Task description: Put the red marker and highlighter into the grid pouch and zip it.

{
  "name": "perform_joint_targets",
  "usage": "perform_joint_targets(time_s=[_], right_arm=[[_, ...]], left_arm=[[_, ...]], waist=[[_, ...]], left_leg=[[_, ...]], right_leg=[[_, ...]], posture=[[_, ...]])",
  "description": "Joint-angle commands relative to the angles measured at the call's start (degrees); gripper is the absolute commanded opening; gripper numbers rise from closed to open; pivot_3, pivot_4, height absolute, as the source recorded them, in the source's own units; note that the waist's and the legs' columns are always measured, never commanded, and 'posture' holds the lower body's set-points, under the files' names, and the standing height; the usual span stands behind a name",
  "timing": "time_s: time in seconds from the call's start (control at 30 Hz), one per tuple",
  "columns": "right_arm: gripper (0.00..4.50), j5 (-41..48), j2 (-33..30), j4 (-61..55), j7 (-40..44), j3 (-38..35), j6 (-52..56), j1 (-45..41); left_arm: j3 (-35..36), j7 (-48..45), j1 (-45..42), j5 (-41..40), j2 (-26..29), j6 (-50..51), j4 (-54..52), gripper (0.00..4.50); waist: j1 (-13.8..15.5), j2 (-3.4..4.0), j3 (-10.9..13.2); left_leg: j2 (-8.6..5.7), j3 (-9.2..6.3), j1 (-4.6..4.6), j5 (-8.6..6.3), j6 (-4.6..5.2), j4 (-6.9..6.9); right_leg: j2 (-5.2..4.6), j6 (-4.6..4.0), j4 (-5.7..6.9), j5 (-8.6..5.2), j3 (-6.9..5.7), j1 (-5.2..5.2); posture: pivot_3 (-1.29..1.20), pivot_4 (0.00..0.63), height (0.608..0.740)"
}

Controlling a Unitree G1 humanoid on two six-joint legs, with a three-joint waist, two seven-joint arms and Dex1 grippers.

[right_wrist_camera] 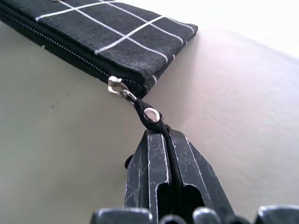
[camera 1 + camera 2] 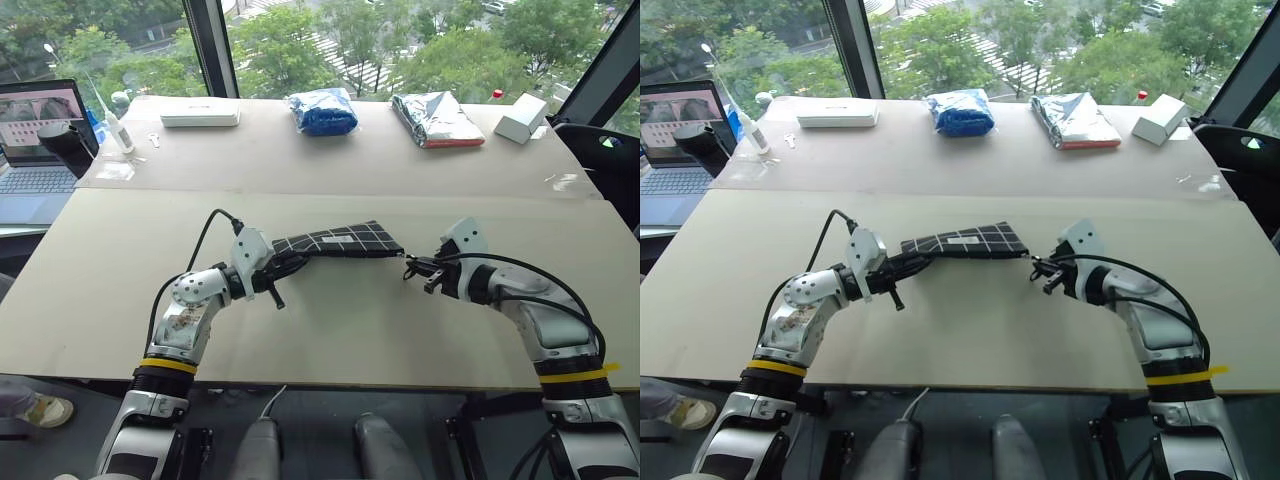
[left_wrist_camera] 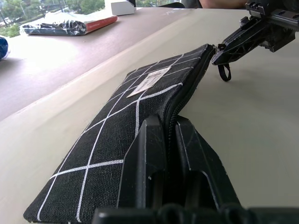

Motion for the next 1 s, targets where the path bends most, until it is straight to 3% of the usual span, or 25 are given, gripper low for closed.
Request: perform_joint_targets(time_s=[0.03, 0.23, 0.43, 0.67, 0.8, 1.0], right_arm=[[1.55, 3.00, 1.51, -2.13, 2.06, -0.92, 0.03, -0.09], [3.60, 9.54, 4.11, -4.43, 5.70, -1.35, 6.97, 1.13], [3.60, 11.21, -3.18, -5.91, 9.96, -5.09, 5.90, 6.08], [3.60, 14.74, -12.62, -10.38, 16.25, -18.31, -0.14, 16.98], [3.60, 18.36, -13.16, -16.78, 19.15, -22.27, -0.91, 23.03], [3.60, 18.83, -11.73, -18.80, 16.03, -22.48, -1.53, 23.95]], left_arm=[[1.02, 0.33, -0.52, -0.94, 0.01, -0.51, -1.17, 0.00], [0.92, -0.08, -0.50, -1.01, -0.19, -0.91, -1.46, 0.00], [0.97, -0.96, -1.26, -1.21, -0.14, -1.66, -1.15, 0.00], [0.17, -4.12, -3.07, -0.43, 0.61, -4.58, 1.31, 0.00], [-0.67, -6.68, -4.55, -0.12, 0.70, -6.45, 3.78, 0.00], [-2.81, -10.07, -7.72, 1.42, 0.25, -10.35, 8.77, 0.00]], waist=[[-0.02, 0.00, 0.00], [-0.09, 0.00, 0.00], [0.91, 0.00, 0.00], [0.88, -0.02, 0.02], [0.54, -0.03, 0.02], [0.73, -0.05, 0.03]], left_leg=[[0.00, 0.00, 0.00, 0.00, 0.00, 0.00], [0.00, -0.01, 0.00, 0.00, 0.00, 0.00], [-0.02, 0.00, -0.02, 0.00, 0.00, 0.04], [-0.02, 0.00, 0.00, 0.00, 0.00, 0.03], [-0.01, 0.00, 0.02, 0.00, 0.00, 0.01], [-0.02, 0.01, 0.03, 0.00, 0.00, 0.07]], right_leg=[[0.00, 0.00, 0.00, 0.00, 0.00, 0.00], [0.00, 0.00, 0.00, 0.00, 0.00, 0.01], [-0.02, 0.01, -0.04, 0.00, -0.01, 0.04], [-0.01, 0.26, -0.08, -0.15, -0.01, 0.06], [0.00, 0.27, -0.07, -0.16, -0.01, 0.07], [0.00, 0.34, -0.07, -0.20, 0.02, 0.10]], posture=[[0.00, 0.150, 0.740], [0.00, 0.150, 0.740], [0.00, 0.150, 0.740], [0.00, 0.150, 0.740], [0.00, 0.150, 0.740], [0.00, 0.150, 0.740]])
